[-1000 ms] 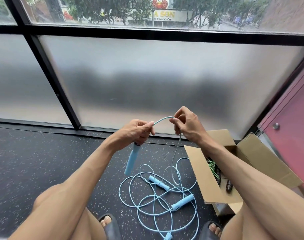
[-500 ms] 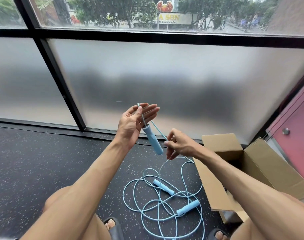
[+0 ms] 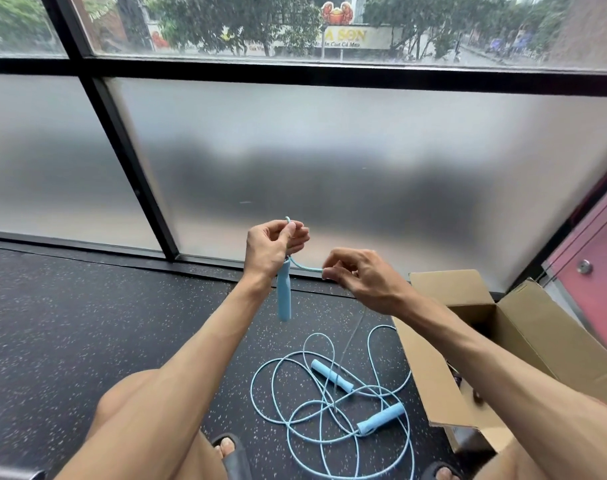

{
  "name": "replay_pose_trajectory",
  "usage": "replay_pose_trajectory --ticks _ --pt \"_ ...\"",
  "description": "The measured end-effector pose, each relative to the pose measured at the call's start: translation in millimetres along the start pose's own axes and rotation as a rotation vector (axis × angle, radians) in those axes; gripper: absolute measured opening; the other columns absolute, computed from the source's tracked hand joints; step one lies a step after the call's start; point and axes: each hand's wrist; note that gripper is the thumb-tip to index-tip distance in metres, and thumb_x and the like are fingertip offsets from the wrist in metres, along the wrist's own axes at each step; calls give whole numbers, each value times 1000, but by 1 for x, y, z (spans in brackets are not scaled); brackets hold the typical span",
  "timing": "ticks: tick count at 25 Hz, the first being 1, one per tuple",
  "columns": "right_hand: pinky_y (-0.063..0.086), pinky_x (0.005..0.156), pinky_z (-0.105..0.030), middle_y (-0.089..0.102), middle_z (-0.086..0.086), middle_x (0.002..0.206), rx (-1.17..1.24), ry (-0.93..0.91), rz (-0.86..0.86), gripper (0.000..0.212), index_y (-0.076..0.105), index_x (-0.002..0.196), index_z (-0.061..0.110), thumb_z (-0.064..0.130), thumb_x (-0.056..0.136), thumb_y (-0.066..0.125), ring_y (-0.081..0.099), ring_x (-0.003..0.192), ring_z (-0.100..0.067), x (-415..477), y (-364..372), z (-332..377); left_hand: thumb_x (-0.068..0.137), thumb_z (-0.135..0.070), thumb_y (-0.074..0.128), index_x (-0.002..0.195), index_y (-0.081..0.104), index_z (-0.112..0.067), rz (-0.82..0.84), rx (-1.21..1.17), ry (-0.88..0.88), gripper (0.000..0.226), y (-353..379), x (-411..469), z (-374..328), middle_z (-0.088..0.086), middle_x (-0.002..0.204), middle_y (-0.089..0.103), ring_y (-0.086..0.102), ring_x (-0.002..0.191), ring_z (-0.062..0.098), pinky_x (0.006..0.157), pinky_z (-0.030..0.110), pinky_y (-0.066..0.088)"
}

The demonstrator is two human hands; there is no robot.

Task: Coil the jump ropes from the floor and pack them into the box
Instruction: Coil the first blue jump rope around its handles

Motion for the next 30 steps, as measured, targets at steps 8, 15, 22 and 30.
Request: replay_pose_trajectory --ticks 8,15,22,30 --pt "31 51 -21 54 9 60 76 -27 -281 14 64 80 17 18 95 64 38 52 -5 8 -9 -11 103 -20 49 106 68 8 586 295 -192 34 7 -19 -2 12 66 65 57 53 16 58 21 48" --pt "37 53 -35 50 -2 58 276 158 -316 22 51 78 15 21 95 64 40 53 -17 15 -11 -28 104 -23 38 90 61 -4 673 -99 -357 34 6 -19 -9 -5 53 23 16 52 12 56 29 18" --pt "55 49 -33 62 -19 71 445 389 18 9 42 97 4 10 103 47 61 52 -25 7 5 -26 104 -17 43 107 63 4 315 -460 -220 29 3 -13 -18 6 74 64 65 67 20 71 29 56" --pt "59 61 -40 71 -23 80 392 462 286 16 48 96 2 7 94 64 69 68 -35 -1 14 -27 100 -16 55 98 63 5 -83 -286 3 23 -5 -5 -9 22 86 74 74 79 35 75 36 60"
Point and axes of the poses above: each hand's wrist, its own x-axis towards the middle knuckle, its own y-axis out of the palm, z = x × y
